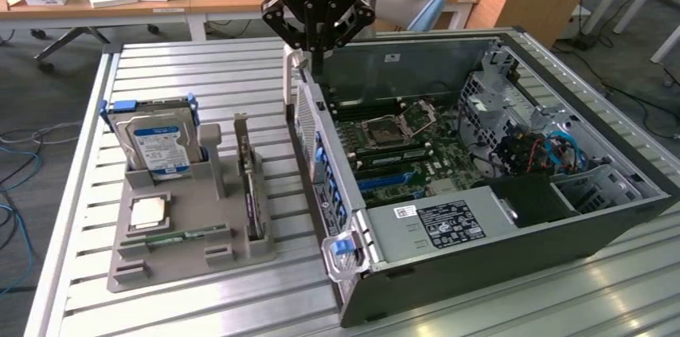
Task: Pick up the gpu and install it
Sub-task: 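Reach for the gpu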
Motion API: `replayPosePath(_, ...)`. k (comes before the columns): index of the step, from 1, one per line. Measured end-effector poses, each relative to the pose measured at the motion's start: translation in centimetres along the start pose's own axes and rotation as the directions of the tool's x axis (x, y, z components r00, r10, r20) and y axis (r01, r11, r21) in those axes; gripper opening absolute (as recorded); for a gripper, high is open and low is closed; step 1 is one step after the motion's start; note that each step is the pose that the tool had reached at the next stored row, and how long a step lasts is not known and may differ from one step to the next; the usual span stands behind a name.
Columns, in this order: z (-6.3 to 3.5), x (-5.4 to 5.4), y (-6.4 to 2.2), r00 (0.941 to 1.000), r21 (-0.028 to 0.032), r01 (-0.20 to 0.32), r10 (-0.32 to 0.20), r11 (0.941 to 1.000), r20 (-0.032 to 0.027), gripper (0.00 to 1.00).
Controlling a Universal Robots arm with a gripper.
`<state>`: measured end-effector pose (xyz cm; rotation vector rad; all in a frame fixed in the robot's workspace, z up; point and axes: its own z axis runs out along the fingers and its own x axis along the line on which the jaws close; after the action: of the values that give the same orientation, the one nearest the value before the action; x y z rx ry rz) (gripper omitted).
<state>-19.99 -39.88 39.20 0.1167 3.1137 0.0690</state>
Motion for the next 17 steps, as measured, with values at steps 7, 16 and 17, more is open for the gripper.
replayPosePath(7,0.0,0.9,-0.07,1.0,-0.0001,0.0,0.0,1.0,0.0001,0.11)
replayPosePath(16,-0.02,2.2,-0.17,1.0,0.0,0.0,0.0,1.0,0.0,0.11)
replayPosePath(17,-0.03,2.3,-0.17,1.0,0.0,0.0,0.0,1.0,0.0,0.11)
